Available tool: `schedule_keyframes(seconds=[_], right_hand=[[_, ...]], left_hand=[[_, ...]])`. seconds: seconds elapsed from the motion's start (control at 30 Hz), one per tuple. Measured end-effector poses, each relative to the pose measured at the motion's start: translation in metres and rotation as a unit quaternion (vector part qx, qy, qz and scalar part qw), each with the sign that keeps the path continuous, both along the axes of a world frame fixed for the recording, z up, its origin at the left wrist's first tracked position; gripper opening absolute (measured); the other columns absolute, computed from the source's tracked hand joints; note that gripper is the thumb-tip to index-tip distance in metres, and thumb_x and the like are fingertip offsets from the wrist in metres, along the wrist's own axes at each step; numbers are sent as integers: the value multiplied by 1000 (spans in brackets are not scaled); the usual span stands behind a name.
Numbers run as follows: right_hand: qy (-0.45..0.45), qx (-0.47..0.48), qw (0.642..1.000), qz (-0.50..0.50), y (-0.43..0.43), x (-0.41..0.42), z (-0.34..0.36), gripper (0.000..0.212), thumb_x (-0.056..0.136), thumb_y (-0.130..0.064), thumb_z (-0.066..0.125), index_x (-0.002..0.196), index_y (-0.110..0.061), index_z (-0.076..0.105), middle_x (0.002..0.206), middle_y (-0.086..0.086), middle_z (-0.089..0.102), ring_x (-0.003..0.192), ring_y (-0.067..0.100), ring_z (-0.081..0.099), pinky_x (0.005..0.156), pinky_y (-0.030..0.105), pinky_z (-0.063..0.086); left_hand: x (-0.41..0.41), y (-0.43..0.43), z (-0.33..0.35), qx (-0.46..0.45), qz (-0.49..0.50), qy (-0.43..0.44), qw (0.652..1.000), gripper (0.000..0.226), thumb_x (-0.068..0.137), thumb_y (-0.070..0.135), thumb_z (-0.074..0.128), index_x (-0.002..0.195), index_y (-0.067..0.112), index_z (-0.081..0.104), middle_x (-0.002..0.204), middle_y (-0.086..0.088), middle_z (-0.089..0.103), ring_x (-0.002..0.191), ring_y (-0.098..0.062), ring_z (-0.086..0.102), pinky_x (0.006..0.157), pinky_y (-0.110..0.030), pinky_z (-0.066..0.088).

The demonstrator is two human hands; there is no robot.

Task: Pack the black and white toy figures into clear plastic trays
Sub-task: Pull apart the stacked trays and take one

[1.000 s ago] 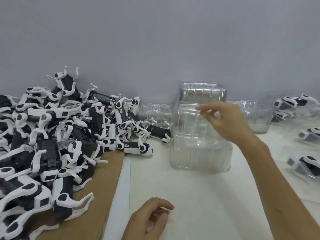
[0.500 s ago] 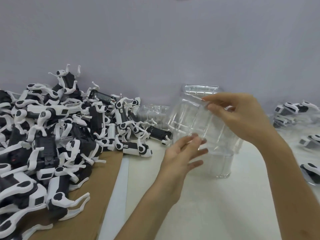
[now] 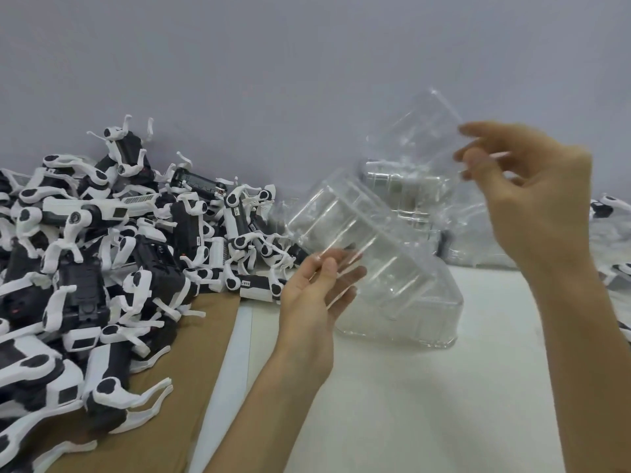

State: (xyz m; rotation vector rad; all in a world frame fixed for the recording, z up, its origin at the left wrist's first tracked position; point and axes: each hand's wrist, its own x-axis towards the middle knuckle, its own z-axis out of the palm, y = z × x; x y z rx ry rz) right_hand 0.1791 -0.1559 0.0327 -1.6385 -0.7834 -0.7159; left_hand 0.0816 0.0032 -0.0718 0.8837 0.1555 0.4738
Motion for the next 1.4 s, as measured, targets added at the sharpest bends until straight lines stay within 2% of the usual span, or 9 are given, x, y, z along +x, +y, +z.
schedule_keyframes(seconds=[0.13, 0.23, 0.57, 0.73, 0.9, 1.0, 1.17, 1.3, 1.4], right_hand=[[-11, 23, 999, -22, -7, -5, 7, 21, 89, -29, 64, 106, -41, 70, 95, -9, 73, 85, 15, 69, 70, 21, 50], [-8, 5, 1000, -24, -5, -7, 4, 23, 91, -27, 63, 110, -37, 70, 95, -9, 73, 85, 17, 69, 72, 29, 54], [-11, -48, 999, 7, -2, -6, 0, 23, 92, -22, 64, 112, -33, 70, 98, -7, 73, 87, 16, 68, 75, 31, 55], [-18, -134, 991, 9, 0, 2, -8, 23, 92, -19, 69, 108, -35, 73, 93, -14, 71, 81, 4, 63, 71, 8, 43], [95, -324, 941, -12, 7, 21, -34, 24, 93, -21, 68, 101, -43, 73, 93, -23, 65, 84, -2, 59, 72, 18, 43], [134, -325, 936, -10, 1, 32, -40, 24, 94, -21, 67, 103, -43, 72, 94, -16, 68, 83, -4, 57, 64, 5, 37], [29, -167, 983, -63, -8, 27, -26, 27, 92, -15, 68, 103, -41, 69, 90, -13, 68, 77, -3, 60, 71, 4, 41], [-20, -145, 989, -13, -15, 0, -1, 24, 92, -21, 70, 105, -42, 71, 94, -20, 69, 84, 0, 63, 79, 9, 46], [-34, -193, 979, 51, -17, -29, 14, 24, 90, -24, 71, 104, -43, 73, 92, -16, 73, 89, 5, 67, 83, 17, 51]], left_hand=[[6, -11, -16, -133, -54, 0, 990, 14, 95, 7, 50, 104, 7, 61, 104, -11, 75, 95, -23, 74, 69, -31, 61], [18, -33, -34, -130, -67, 73, 986, 17, 103, 5, 45, 99, 3, 62, 95, -11, 76, 88, -23, 74, 67, -32, 61], [23, -31, -56, 153, -91, 246, 953, 37, 94, 44, 63, 79, 11, 69, 74, -2, 76, 60, -16, 69, 55, -27, 55], [10, -12, -59, 268, 52, 230, 934, 57, 89, 43, 69, 48, 12, 44, 49, -5, 48, 45, -18, 43, 47, -24, 35], [3, -6, -68, 336, 166, 197, 906, 53, 93, 34, 64, 55, 18, 30, 51, 8, 29, 51, -12, 25, 53, -31, 23], [2, -13, -73, 347, 246, 175, 888, 12, 91, 30, 65, 86, 31, 54, 80, 14, 55, 65, -5, 50, 62, -25, 38], [6, -28, -82, 470, 73, 130, 870, 68, 92, 28, 65, 147, 39, 28, 138, 24, 34, 127, 7, 40, 104, -16, 35], [6, -27, -75, 473, -107, 144, 863, 69, 98, 31, 59, 154, 40, 20, 154, 28, 21, 140, 8, 26, 116, -19, 22], [2, -11, -55, 354, -102, 162, 915, 40, 102, 25, 52, 141, 31, 46, 144, 12, 49, 121, -2, 56, 104, -26, 42]])
